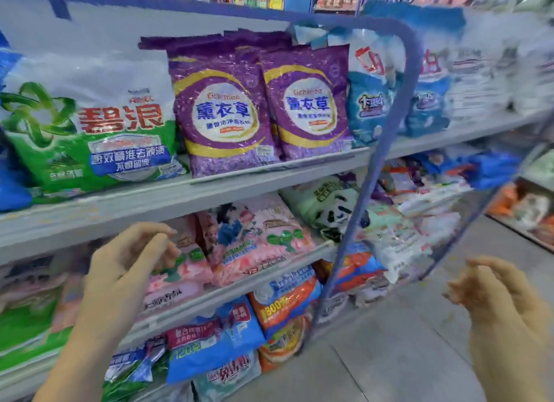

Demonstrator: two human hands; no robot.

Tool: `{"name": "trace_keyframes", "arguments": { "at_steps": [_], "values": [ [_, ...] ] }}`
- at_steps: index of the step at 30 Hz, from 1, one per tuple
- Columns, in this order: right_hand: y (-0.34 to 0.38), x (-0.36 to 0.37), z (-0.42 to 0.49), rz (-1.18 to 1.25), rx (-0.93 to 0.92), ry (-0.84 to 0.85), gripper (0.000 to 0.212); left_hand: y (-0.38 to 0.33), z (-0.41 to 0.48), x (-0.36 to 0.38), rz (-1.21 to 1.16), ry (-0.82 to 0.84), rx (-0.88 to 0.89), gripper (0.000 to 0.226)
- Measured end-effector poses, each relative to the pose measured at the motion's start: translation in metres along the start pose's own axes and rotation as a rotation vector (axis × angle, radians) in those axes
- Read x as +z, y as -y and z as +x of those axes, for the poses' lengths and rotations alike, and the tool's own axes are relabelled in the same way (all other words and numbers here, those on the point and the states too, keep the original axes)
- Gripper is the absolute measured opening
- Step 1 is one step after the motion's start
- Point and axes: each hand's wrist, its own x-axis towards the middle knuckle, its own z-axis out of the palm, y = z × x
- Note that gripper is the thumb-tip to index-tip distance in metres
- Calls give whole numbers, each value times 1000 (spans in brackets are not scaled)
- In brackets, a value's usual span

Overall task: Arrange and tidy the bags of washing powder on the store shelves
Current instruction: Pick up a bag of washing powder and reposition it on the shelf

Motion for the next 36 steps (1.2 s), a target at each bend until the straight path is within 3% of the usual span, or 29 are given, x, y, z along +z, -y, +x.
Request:
{"name": "trace_keyframes", "arguments": {
  "at_steps": [4, 12, 14, 16, 19, 24, 31, 34, 36],
  "values": [
    [-7, -70, 2, -25, 106, -92, 49, 0, -12, 70, -31, 110, -28, 33],
    [-10, -210, 41, -38, 152, -289, 55, -19, -48, 252, -172, 285, -96, 22],
    [-12, -244, 54, -45, 162, -316, 57, -22, -53, 295, -222, 305, -141, 49],
    [-15, -274, 68, -75, 183, -331, 59, -22, -57, 332, -212, 298, -159, 56],
    [-22, -312, 91, -92, 212, -348, 61, -29, -59, 380, -236, 312, -168, 30],
    [-46, -357, 130, -110, 229, -355, 60, -34, -54, 441, -196, 307, -188, 26],
    [-100, -386, 210, -115, 249, -326, 60, -22, -11, 520, -219, 288, -249, 40],
    [-122, -395, 258, -111, 245, -317, 38, -14, 20, 552, -225, 234, -284, 67],
    [-138, -399, 290, -105, 223, -310, 34, -14, 41, 575, -228, 210, -283, 53]
  ]
}}
